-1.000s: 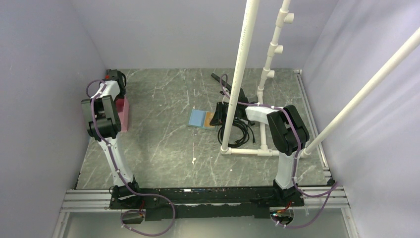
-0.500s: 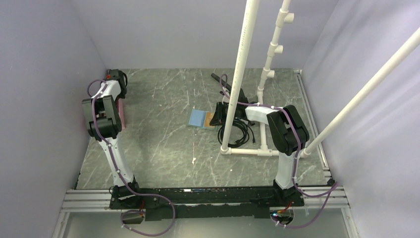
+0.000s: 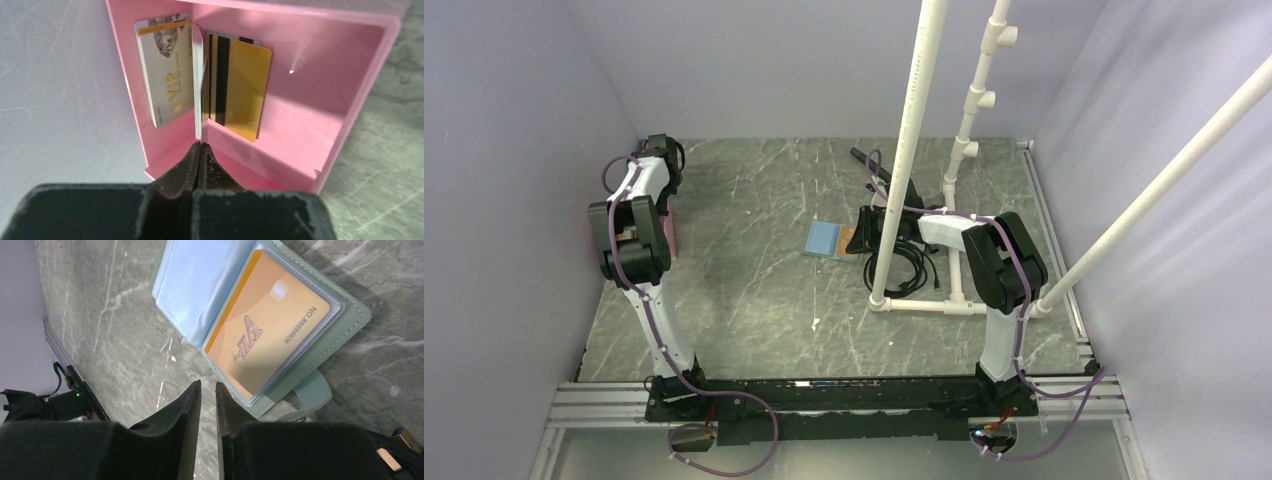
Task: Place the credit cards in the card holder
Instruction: Pick up the credit card from the storage box.
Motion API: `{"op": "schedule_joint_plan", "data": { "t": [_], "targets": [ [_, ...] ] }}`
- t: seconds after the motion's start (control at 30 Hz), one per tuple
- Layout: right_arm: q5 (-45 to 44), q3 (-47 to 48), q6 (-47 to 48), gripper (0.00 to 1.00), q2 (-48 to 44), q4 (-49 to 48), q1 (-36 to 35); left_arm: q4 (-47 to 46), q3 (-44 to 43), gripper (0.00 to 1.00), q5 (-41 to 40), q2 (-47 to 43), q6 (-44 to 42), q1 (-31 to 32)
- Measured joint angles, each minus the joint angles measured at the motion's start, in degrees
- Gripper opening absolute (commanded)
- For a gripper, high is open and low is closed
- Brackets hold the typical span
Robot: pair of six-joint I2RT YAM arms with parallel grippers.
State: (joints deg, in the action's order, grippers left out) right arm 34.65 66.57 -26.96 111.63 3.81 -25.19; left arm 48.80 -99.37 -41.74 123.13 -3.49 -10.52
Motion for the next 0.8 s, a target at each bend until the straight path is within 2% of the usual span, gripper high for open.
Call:
{"op": "schedule_joint_plan", "data": {
  "t": [0.47, 0.8],
  "targets": [
    [0.0, 0.0, 0.4, 0.20, 0.0, 0.0, -0.3, 5.3, -1.1, 0.00, 17.1, -2.6, 8.1, 0.8],
    [-0.1, 0.7, 0.9, 0.20, 0.0, 0.6, -0.8, 6.9, -3.8, 0.00, 22.0, -2.7, 12.3, 9.3]
  ]
}}
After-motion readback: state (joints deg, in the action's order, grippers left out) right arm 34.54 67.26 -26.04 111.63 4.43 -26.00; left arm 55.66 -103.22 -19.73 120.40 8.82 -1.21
